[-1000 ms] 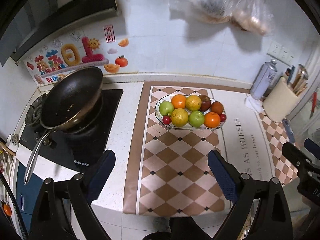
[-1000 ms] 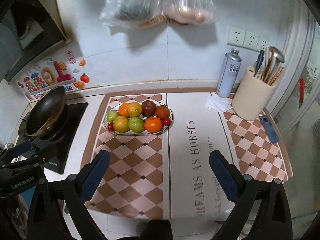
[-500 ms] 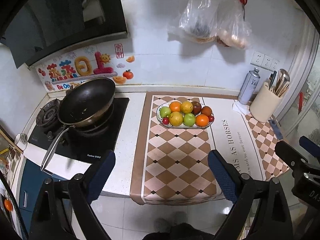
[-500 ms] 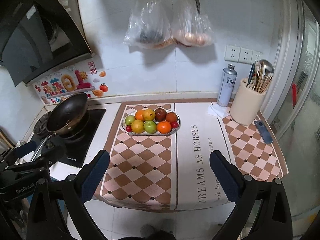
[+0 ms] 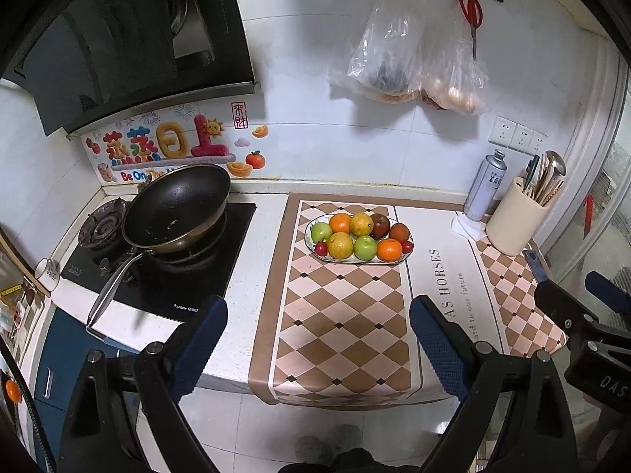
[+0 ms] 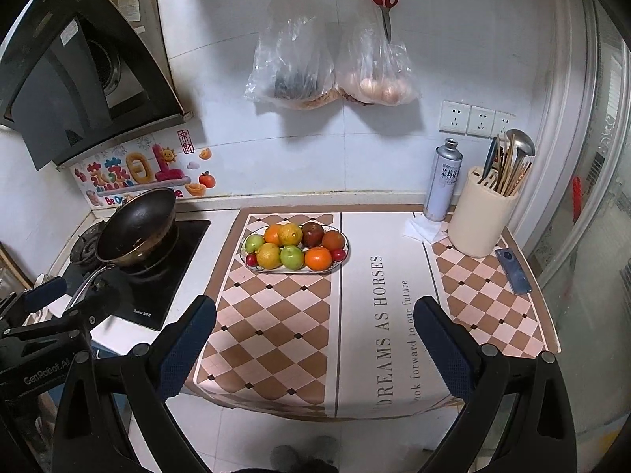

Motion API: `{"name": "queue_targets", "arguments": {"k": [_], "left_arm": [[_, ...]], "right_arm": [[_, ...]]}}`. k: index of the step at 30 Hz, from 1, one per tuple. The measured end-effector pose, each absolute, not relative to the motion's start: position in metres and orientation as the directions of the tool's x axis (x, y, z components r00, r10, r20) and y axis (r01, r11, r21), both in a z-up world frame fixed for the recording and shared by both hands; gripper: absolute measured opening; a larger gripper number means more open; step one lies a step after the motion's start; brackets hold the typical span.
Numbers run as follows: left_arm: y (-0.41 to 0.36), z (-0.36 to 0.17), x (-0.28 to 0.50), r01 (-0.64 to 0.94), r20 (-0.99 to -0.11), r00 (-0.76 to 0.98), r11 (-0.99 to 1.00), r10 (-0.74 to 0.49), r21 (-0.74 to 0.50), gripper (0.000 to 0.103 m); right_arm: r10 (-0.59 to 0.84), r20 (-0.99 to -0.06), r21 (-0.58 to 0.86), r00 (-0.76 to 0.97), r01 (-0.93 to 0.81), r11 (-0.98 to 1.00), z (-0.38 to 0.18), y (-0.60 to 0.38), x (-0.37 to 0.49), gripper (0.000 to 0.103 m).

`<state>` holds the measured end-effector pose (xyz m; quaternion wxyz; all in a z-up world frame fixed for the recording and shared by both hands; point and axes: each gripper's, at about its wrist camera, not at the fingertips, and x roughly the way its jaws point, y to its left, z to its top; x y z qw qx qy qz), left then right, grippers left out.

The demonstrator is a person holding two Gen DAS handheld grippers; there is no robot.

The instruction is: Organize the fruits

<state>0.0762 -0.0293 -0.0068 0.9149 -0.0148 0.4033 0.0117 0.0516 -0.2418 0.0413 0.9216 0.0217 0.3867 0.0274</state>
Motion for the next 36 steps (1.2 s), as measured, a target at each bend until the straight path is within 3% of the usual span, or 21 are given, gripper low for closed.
{"name": "queue_targets", "arguments": {"k": [36], "left_arm": [[-0.038, -0.086, 0.222, -0.084, -0.834, 0.545, 0.995, 0.084, 0.046, 0.095]], "right_arm": [[0.022, -0.838, 0.033, 0.545, 0.011, 0.999, -0.065, -0.255, 0.223, 0.102]]}}
